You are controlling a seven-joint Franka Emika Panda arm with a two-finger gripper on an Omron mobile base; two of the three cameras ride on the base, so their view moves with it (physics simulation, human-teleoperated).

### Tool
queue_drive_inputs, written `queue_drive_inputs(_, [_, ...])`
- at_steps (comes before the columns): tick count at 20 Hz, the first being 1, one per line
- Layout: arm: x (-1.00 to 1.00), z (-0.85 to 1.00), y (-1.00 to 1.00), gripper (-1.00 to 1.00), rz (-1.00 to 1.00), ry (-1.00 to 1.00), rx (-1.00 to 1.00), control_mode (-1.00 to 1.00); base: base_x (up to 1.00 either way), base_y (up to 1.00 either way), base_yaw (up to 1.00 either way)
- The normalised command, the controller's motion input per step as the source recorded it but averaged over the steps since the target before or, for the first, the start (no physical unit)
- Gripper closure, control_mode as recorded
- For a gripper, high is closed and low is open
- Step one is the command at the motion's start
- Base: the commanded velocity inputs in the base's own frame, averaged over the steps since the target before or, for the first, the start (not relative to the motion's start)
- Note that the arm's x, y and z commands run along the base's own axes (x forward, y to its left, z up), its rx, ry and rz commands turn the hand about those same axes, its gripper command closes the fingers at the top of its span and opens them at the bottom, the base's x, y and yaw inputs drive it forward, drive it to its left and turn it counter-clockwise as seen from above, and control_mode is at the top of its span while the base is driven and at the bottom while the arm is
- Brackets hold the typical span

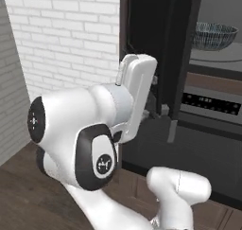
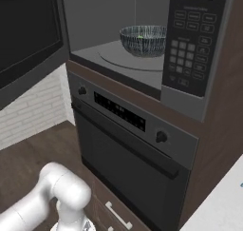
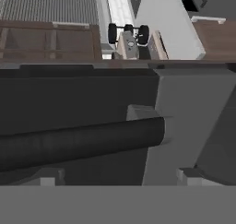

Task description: Pick the lemon wedge from the sink and place it in the bowl. Then pick the bowl and place it in the microwave. Then close the microwave door and press the start button.

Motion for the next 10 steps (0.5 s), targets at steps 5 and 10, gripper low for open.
queue_drive_inputs(5, [0.00, 0.00, -1.00, -1.00, 0.00, 0.00, 0.29, -1.00, 0.00, 0.00, 0.00])
queue_drive_inputs(10, [0.11, 0.00, -1.00, -1.00, 0.00, 0.00, 0.25, -1.00, 0.00, 0.00, 0.00])
